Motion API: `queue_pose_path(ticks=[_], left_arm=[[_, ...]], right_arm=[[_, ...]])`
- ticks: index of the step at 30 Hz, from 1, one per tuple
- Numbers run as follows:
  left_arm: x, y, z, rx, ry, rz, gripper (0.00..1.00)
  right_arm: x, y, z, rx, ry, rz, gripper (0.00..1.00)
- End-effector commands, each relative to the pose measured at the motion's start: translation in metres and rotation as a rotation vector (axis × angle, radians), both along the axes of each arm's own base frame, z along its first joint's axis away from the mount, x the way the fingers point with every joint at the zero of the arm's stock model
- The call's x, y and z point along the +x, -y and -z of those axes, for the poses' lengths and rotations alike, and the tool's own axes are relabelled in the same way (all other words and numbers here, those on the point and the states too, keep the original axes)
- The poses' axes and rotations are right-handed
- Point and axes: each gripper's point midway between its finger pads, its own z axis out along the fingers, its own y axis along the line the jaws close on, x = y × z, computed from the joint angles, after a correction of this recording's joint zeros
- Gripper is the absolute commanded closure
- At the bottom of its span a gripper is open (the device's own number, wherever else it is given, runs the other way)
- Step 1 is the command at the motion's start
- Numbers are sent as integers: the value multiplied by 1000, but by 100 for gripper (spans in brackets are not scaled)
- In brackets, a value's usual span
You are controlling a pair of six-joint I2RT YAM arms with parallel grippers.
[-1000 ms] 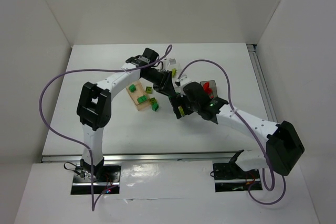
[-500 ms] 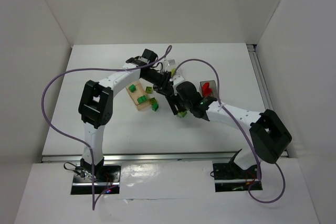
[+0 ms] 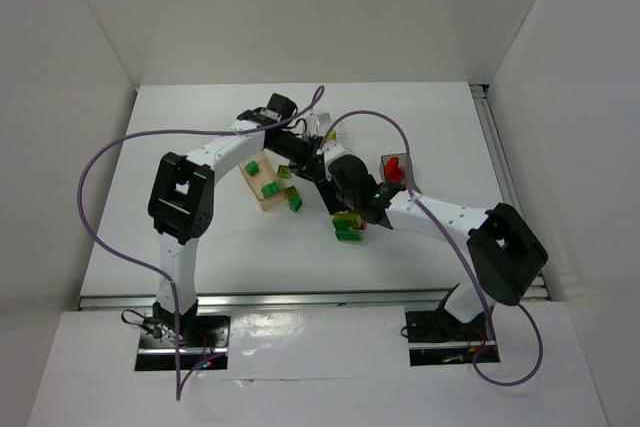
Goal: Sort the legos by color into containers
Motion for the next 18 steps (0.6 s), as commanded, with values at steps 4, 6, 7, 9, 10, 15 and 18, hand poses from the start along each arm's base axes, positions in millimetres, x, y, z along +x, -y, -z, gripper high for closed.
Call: queue_pose_path(ticks=[4, 6, 7, 9, 10, 15, 18], left_arm=[[4, 3, 6, -32, -14, 1, 100], [12, 0, 6, -28, -6, -23, 100], [15, -4, 7, -20, -16, -45, 100], [20, -9, 7, -7, -32, -78, 100], [27, -14, 9, 4, -33, -111, 100], [41, -35, 10, 33, -29, -205, 100], [44, -40, 5, 36, -15, -236, 100]], right_arm=[[14, -14, -49, 150, 149, 37, 70], [11, -9, -41, 132, 139, 45, 70], [11, -10, -41, 139, 136, 50, 73], [11, -7, -37, 128, 134, 59, 74], [12, -5, -38, 131, 135, 74, 74], [7, 1, -31, 128, 115, 95, 74], [1, 5, -24, 135, 96, 109, 75]])
